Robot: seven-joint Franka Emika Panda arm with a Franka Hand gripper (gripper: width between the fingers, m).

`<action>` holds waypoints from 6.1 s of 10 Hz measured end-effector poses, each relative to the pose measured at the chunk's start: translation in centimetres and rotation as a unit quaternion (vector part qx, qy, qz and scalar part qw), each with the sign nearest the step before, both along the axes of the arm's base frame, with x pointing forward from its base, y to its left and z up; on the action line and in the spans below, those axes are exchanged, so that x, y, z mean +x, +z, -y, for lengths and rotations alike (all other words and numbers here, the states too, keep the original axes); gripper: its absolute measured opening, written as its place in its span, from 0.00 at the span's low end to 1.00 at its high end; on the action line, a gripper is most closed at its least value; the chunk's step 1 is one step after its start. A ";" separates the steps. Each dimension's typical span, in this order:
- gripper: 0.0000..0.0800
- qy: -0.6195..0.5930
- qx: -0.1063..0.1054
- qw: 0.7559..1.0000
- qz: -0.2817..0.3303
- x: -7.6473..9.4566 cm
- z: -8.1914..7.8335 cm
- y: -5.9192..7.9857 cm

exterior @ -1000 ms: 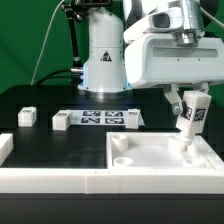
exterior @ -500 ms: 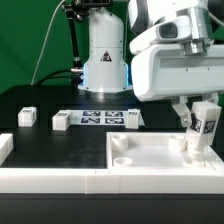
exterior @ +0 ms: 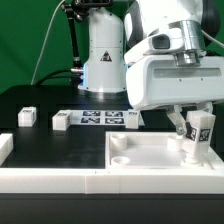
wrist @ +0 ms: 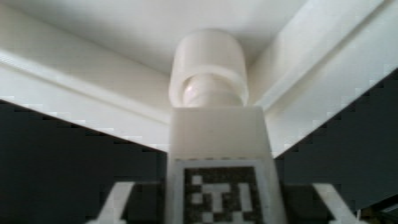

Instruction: Assemble one leg

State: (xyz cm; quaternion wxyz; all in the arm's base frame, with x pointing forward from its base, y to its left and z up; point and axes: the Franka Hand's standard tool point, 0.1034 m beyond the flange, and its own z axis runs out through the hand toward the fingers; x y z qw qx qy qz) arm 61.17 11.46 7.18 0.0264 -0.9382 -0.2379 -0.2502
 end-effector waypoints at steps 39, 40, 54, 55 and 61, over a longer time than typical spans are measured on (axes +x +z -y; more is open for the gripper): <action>0.36 -0.005 -0.048 0.970 -0.238 1.3 -0.6 1.4; 0.36 -0.007 -0.048 0.970 -0.238 1.2 -0.6 1.4; 0.39 -0.565 0.099 0.780 -0.248 1.3 -0.1 1.1; 0.39 -0.550 0.094 0.792 -0.249 1.3 -0.2 1.1; 0.81 -0.317 0.024 0.913 -0.257 1.1 -0.9 1.1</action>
Offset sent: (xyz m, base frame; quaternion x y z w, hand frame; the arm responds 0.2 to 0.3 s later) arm -0.0145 0.0007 -0.0218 -0.0106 -0.0029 -0.0013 0.9999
